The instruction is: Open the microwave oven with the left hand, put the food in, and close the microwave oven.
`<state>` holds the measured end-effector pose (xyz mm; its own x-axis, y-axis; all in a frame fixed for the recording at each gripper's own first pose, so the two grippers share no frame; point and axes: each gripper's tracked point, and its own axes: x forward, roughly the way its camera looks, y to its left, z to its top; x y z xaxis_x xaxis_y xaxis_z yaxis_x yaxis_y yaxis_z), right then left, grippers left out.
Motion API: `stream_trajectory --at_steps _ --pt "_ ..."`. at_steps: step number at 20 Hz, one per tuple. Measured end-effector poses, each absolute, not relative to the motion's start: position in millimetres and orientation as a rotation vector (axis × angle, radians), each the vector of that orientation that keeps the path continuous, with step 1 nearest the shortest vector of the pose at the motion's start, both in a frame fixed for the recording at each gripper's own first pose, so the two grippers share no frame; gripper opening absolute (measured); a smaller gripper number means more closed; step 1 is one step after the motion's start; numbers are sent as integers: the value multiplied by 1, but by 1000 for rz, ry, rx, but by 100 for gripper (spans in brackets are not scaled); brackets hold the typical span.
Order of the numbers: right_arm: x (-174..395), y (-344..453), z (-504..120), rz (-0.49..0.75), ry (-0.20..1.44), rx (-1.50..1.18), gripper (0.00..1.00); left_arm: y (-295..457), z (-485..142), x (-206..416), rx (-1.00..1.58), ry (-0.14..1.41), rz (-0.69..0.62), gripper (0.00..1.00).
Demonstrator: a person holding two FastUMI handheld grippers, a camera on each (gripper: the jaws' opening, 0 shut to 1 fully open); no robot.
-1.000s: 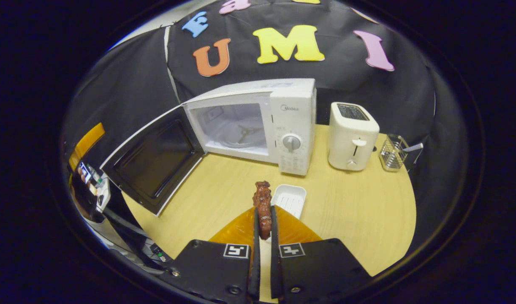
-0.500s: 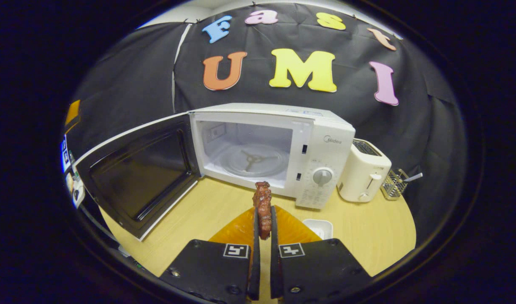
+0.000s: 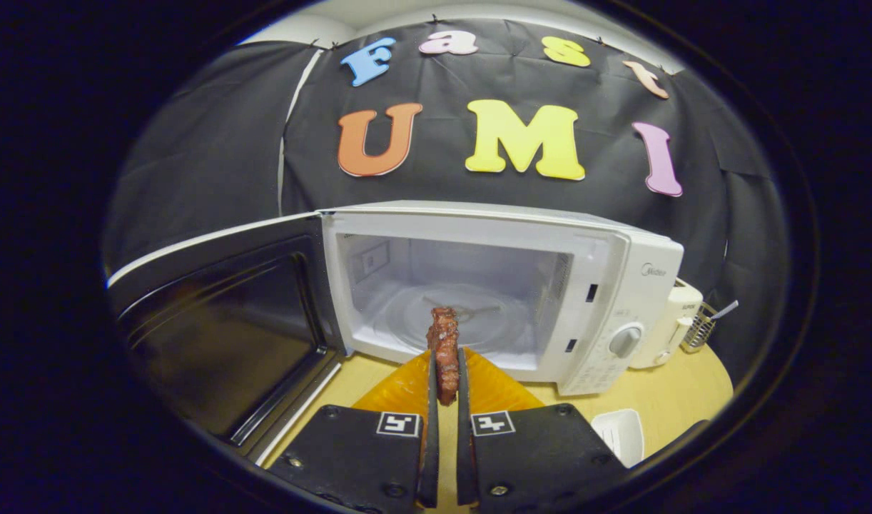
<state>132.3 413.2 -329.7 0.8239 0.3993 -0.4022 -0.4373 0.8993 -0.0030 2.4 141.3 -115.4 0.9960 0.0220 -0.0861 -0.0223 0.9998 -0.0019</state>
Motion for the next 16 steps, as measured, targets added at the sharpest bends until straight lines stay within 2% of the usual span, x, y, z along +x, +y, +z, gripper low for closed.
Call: stream_trajectory --at_steps 5,10,16 --pt "169 449 -340 444 450 38 14 151 -121 8 -11 102 48 95" --pt "216 470 -351 390 493 242 14 150 -136 19 10 148 59 95" --pt "261 475 -359 182 457 507 18 144 -139 23 -1 179 51 95"
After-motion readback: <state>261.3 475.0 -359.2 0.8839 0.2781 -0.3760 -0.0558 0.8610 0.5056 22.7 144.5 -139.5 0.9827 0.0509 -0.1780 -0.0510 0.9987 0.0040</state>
